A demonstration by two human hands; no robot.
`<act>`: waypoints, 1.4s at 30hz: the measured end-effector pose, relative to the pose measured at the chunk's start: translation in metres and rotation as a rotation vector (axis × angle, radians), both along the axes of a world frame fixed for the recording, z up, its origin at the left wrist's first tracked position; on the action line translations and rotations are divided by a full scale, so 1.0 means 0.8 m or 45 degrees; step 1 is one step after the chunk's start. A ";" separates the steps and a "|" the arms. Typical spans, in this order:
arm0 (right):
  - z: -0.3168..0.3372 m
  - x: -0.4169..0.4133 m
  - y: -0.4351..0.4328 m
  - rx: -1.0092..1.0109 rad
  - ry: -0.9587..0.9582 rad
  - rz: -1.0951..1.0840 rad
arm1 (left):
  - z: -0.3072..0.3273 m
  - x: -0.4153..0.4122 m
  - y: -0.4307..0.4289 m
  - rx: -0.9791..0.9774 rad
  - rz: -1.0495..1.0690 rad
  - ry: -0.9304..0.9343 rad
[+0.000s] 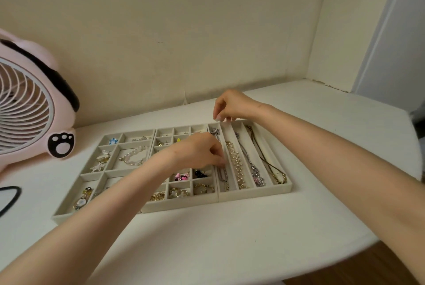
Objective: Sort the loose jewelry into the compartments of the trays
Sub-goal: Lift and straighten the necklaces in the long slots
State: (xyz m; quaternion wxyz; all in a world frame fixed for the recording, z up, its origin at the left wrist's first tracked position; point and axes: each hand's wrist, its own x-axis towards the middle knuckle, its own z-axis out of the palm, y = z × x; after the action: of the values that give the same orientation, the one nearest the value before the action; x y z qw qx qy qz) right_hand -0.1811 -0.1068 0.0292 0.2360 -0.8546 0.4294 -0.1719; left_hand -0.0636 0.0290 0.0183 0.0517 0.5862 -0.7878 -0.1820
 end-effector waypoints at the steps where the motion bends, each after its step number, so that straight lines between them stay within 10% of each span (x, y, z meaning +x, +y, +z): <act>1: 0.003 -0.003 0.000 -0.053 0.127 -0.017 | 0.000 0.001 0.000 -0.015 0.003 0.004; 5: -0.001 -0.010 0.011 -0.011 0.546 -0.006 | -0.003 0.004 -0.002 -0.127 0.060 0.047; 16: -0.014 -0.012 0.016 0.156 0.507 0.027 | -0.005 0.003 -0.016 -0.400 0.403 0.299; 42: -0.018 -0.057 -0.003 0.542 -0.491 0.102 | -0.028 -0.010 -0.071 -0.287 0.483 0.657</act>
State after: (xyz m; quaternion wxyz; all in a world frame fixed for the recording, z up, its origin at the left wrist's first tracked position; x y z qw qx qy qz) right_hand -0.2269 -0.1093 0.0147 0.4940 -0.7538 0.3688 -0.2276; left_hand -0.0712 -0.0279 -0.0041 0.3469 0.6475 -0.6407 -0.2233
